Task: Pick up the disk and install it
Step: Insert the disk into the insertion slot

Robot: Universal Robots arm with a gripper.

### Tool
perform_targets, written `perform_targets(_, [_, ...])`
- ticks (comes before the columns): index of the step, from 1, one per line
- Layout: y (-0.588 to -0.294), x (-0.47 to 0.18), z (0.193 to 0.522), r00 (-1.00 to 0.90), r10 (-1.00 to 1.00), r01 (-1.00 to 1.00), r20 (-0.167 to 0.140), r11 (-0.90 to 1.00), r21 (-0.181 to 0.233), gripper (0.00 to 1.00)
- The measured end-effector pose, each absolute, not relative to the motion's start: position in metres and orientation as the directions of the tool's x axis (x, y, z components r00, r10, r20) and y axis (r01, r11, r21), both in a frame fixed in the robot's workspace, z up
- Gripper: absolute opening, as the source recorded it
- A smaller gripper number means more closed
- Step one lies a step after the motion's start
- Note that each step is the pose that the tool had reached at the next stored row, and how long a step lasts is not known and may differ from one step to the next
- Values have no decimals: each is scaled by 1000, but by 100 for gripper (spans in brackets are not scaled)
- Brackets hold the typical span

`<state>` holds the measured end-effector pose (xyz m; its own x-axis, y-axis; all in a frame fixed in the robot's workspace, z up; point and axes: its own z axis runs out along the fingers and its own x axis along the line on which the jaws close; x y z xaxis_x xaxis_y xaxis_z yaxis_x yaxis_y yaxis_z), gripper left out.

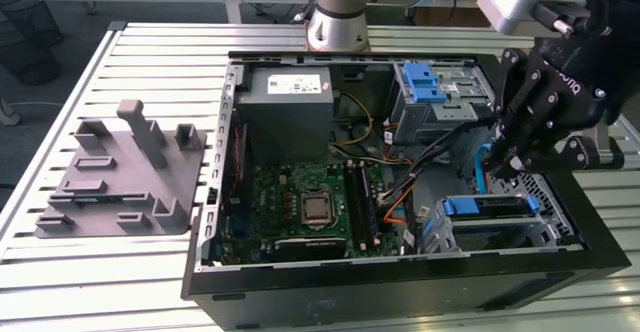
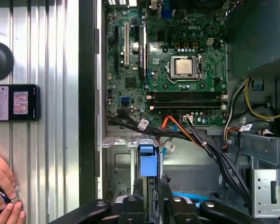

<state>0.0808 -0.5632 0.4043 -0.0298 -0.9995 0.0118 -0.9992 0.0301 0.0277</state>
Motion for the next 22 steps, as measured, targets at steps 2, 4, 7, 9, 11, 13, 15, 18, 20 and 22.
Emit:
perform_targets(2, [-563,82,401,-30,-999,-999,12,30,28,18])
perform_targets(4, [-563,82,397,-30,-999,-999,12,30,28,13])
perform_targets(7, [-563,83,391,-30,-999,-999,12,30,28,11])
perform_targets(9, [-563,83,388,-30,-999,-999,12,30,28,11])
perform_targets(11, [-563,83,384,-30,-999,-999,12,30,28,11])
perform_targets(13, [-563,83,381,-30,-999,-999,12,30,28,11])
perform_targets(15, [-563,83,377,-30,-999,-999,12,30,28,11])
perform_targets(18, [-563,83,374,-30,-999,-999,12,30,19,11])
perform_targets(20, [-563,83,374,-30,-999,-999,12,30,18,11])
perform_targets(22, [-563,83,374,-30,-999,-999,11,30,18,11])
